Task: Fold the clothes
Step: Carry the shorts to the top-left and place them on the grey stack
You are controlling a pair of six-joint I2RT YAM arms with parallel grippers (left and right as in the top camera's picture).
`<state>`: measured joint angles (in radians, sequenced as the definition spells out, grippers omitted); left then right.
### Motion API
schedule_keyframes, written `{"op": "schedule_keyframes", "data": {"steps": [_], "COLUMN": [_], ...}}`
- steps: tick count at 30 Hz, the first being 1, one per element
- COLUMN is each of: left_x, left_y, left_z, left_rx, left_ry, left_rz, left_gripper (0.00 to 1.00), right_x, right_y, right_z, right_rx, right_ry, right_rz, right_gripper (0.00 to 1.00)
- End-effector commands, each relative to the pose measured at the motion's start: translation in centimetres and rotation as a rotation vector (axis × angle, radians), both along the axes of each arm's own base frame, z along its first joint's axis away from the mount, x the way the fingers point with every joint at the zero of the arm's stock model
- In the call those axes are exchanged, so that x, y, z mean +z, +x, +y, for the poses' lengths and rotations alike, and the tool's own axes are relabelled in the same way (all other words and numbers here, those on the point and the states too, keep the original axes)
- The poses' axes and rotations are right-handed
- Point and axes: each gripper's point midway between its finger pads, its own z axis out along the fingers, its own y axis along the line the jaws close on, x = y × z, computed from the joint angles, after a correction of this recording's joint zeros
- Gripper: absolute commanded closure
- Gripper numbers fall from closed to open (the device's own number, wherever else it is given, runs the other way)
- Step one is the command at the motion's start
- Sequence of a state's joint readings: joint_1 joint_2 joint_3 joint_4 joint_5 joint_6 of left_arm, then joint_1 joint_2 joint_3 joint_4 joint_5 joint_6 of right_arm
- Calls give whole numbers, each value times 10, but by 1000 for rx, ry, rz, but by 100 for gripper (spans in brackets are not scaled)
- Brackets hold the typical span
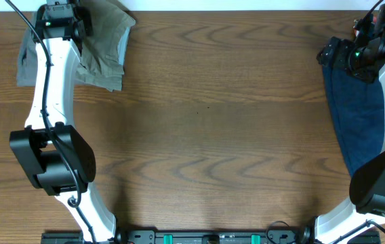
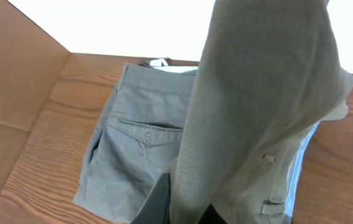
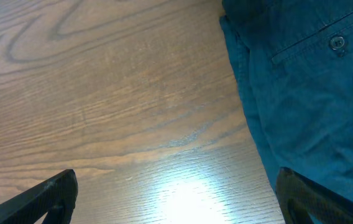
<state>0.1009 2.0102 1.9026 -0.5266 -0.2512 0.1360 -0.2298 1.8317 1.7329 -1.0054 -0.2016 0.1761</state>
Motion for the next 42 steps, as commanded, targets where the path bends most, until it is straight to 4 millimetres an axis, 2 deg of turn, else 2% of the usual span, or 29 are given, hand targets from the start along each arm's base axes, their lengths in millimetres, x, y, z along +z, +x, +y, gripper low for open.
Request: {"op": "schedule_keyframes", "data": {"steps": [1,12,15,27,29,31,39,42], "left_x": [46,42,38,-5,-12,-18,-37,-38], "left_y": [-2,-5,-6,-8,-6,-3,2,0], "left_z": [11,21,32,91,99,106,128,128], "left_rx": [50,82,101,202,215,224,259,260], "left_ry": [61,77,77,74,74,75,77,75], "left_rz": [-101,-83,-77,-18,-19,-22,-28,-19], "left_gripper": [94,94,94,93,85,83,41,32], "right_x": [5,5,5,5,5,5,5,5], "right_y": [3,3,3,3,3,3,3,3], "right_z": [0,0,0,0,0,0,0,0], "right_rx": [-8,-8,-8,-8,-8,-8,-8,-8], "right_ry": [-1,-1,-2,-1,-1,-1,-1,-1], "right_rz": [-12,-12,-12,-12,-12,-12,-12,-12], "right_gripper": [1,1,1,1,1,1,1,1]}}
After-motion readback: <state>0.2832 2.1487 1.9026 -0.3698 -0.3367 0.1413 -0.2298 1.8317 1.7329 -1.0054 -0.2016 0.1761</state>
